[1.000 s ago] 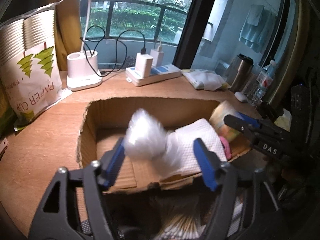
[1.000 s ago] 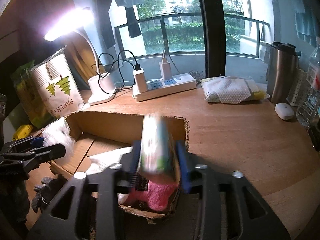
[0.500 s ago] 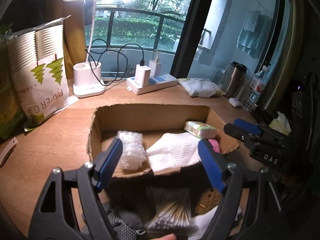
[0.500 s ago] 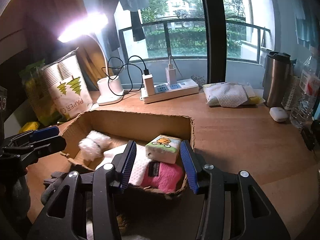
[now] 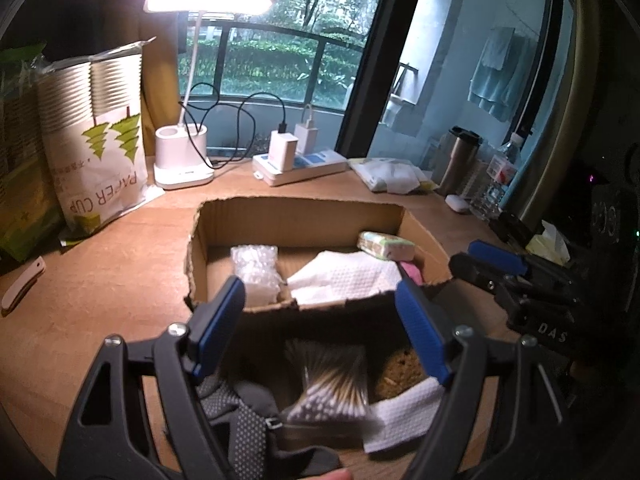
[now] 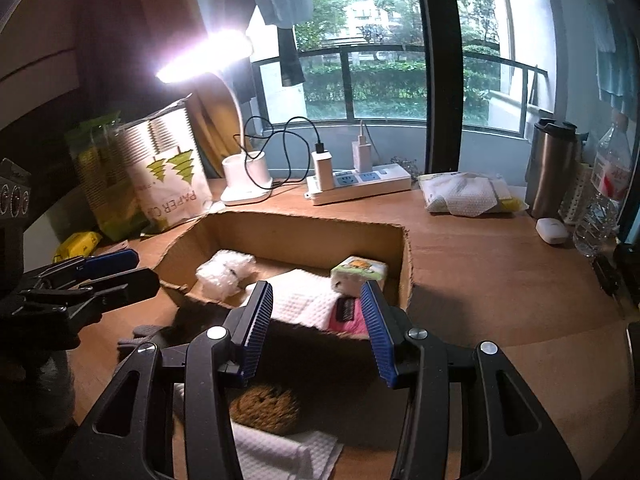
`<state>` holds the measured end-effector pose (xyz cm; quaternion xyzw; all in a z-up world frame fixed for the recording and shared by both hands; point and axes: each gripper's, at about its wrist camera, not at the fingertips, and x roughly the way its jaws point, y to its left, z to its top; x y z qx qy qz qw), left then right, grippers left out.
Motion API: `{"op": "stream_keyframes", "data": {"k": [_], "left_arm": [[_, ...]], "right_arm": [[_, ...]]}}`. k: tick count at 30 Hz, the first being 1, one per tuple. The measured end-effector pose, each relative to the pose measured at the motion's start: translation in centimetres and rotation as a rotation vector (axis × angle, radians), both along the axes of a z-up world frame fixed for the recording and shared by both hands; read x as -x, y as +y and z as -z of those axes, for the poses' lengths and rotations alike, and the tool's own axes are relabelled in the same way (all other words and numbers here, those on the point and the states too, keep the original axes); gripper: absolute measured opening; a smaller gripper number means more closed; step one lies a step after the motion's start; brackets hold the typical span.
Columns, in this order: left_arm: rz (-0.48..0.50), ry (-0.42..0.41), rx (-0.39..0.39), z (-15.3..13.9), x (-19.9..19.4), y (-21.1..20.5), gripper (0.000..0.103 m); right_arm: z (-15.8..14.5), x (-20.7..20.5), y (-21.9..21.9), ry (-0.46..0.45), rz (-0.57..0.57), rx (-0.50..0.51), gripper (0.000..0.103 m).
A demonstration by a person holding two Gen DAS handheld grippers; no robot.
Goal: Organize soft objects
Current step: 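Move both tools back to the pile beside the box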
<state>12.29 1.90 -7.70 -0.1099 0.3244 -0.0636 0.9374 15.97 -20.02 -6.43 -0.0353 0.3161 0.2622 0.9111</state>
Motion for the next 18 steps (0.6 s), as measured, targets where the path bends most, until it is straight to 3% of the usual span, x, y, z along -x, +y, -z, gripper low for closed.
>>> {"op": "stream_keyframes", "data": {"k": [8, 13, 18], "left_arm": [[-0.01, 0.007, 0.004, 0.6, 1.9, 0.0, 0.079], [-0.021, 0.015, 0.005, 1.3, 3.0, 0.2, 0.079], [-0.034, 0.046, 0.006, 2.7, 3.8, 0.5, 0.08]], "right_arm": [[0.6, 2.1, 0.8, 0.025, -0.03, 0.006, 0.049], [1.4, 3.3, 1.0, 0.044, -0.038, 0.013, 0.069], [2.4, 4.2, 1.2, 0.066, -0.04, 0.033, 0.07]]}}
